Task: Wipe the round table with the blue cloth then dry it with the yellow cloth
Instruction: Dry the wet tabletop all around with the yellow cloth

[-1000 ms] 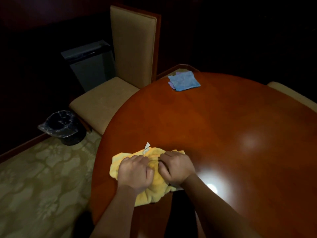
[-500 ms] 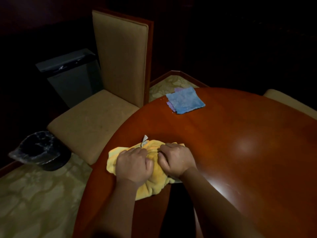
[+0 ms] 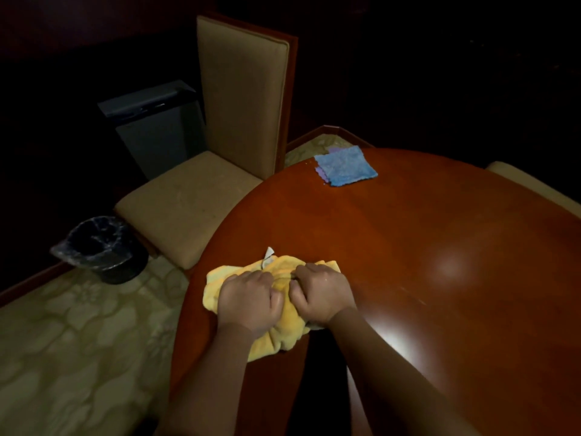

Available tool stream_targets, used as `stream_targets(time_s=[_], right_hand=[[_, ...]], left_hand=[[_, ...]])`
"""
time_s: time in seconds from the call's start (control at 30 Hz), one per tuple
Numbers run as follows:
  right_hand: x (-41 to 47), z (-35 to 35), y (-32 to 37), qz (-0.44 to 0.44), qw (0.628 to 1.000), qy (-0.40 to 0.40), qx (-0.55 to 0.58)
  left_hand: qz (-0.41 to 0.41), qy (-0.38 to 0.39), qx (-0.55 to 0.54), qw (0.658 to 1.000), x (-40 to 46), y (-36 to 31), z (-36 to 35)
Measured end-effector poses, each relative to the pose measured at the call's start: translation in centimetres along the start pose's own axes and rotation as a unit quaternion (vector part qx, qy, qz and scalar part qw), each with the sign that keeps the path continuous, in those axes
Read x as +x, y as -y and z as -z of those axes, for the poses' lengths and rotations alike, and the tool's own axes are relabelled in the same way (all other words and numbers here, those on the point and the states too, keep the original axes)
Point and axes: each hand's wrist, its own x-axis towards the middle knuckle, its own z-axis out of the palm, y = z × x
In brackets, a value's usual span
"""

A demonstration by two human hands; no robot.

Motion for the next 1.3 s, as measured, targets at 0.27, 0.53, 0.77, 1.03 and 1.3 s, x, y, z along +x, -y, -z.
stream_targets(time_s=[0.27,0.53,0.77,1.03,1.3], right_hand=[[-5.2,0.1,3.5,0.031,0.999,0.018,0.031],[-0.8,-1.2,1.7,0.057,0.997,0.005,0.044],[7.4,-2.8,-1.0,0.017,0.999,-0.036,0.029],[16.1,-3.6,-4.4,-0.041,0.994,-0.099,-0.004],[18.2,-3.5,-5.3,-0.056,0.995,-0.081,-0.028]], left_hand=[[0.039,0.04,0.016,0.998,-7.3,-0.6,1.9],[0.017,0.013,-0.006,1.0,-3.0,1.9,0.2],[-0.025,0.0,-0.007,1.0,6.8,5.1,-1.4],[-0.102,-0.019,-0.016,0.994,18.1,7.6,-3.7],[-0.128,-0.05,0.016,0.99,20.3,7.8,-4.5]])
